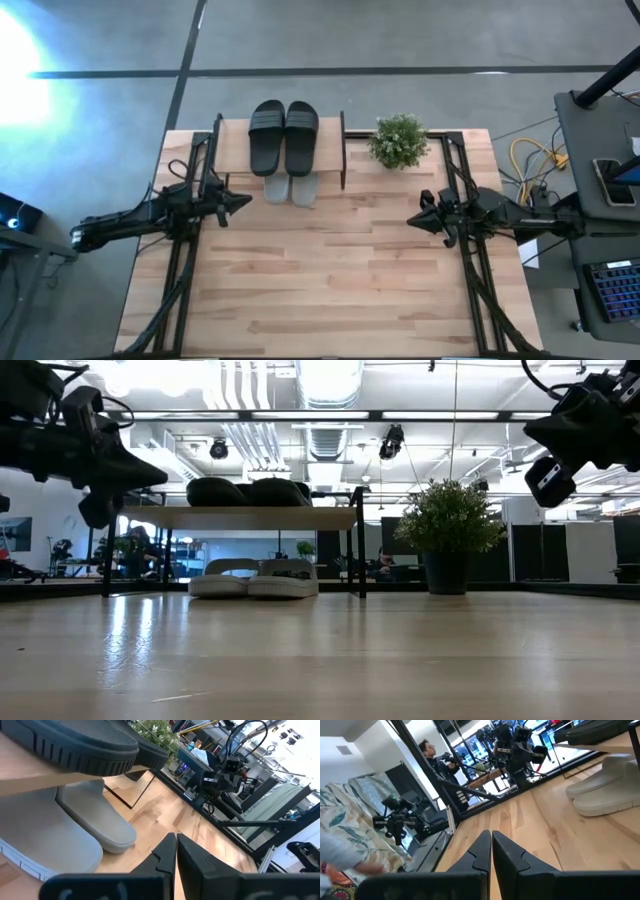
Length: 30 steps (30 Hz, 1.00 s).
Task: Pick and place slides into the shelf
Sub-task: Return to Home Position
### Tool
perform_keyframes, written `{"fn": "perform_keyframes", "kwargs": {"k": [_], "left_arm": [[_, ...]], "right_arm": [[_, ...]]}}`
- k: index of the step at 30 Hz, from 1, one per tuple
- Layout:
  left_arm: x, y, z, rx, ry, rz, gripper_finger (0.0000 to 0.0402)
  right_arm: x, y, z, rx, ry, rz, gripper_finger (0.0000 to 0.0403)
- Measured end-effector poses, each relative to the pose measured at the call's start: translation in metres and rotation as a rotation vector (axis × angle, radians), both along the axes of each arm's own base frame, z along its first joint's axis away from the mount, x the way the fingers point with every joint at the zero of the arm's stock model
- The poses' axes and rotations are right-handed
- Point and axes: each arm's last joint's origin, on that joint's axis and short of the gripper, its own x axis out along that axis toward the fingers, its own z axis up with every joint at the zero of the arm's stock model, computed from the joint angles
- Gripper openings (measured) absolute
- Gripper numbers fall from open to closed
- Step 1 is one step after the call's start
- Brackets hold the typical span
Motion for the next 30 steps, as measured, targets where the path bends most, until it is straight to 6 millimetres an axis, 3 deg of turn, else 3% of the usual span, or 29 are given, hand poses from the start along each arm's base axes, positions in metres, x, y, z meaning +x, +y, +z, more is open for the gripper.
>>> {"fn": "perform_keyframes", "kwargs": {"k": [30], "left_arm": [[0.0075,0.0015,-0.0078,-0.009,0.039,-0.001,0.0000]], "right_arm": [[0.0004,0.0000,-0.0004,0.001,0.005,0.000,0.0008]]}}
